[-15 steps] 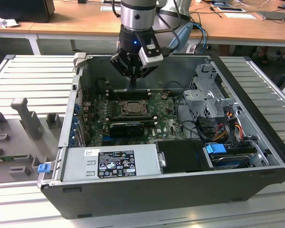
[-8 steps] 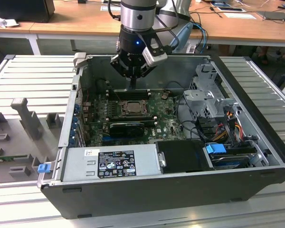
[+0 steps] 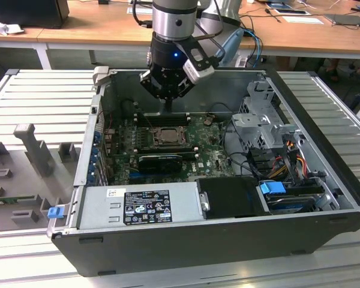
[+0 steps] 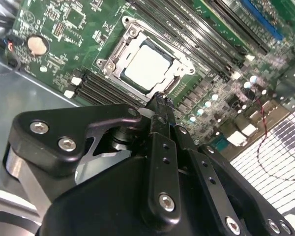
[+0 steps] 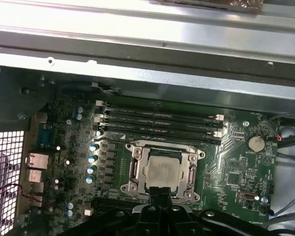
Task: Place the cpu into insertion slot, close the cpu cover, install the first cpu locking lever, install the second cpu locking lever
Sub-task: 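Install the first cpu locking lever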
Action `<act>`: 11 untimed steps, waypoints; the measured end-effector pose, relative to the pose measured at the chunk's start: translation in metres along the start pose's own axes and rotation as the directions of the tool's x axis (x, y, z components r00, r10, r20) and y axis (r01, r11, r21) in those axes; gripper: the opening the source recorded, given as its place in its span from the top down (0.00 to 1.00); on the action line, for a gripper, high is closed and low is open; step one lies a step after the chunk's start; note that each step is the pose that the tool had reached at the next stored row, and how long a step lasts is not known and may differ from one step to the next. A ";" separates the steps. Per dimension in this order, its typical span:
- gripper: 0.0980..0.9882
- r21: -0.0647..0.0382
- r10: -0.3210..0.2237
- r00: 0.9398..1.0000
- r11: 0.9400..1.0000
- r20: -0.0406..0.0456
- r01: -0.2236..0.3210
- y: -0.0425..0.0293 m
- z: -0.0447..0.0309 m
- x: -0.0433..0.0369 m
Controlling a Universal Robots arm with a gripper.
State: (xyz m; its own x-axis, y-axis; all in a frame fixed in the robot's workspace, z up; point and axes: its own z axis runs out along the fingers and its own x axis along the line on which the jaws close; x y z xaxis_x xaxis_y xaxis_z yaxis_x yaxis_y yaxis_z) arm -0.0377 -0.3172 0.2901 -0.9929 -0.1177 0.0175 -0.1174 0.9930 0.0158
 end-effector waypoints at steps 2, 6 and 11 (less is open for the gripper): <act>0.99 0.000 -0.006 1.000 1.000 0.001 0.006 0.0008 0.0006 0.0069; 0.99 -0.002 -0.008 1.000 1.000 0.002 0.008 0.0027 0.0022 0.0231; 0.99 -0.003 -0.008 1.000 1.000 0.004 0.008 0.0062 0.0066 0.0514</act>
State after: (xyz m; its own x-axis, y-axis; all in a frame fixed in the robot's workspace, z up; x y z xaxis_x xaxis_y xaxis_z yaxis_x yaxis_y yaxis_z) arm -0.0896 -0.3170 0.2845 -0.9920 -0.1257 0.0132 -0.1255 0.9919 0.0191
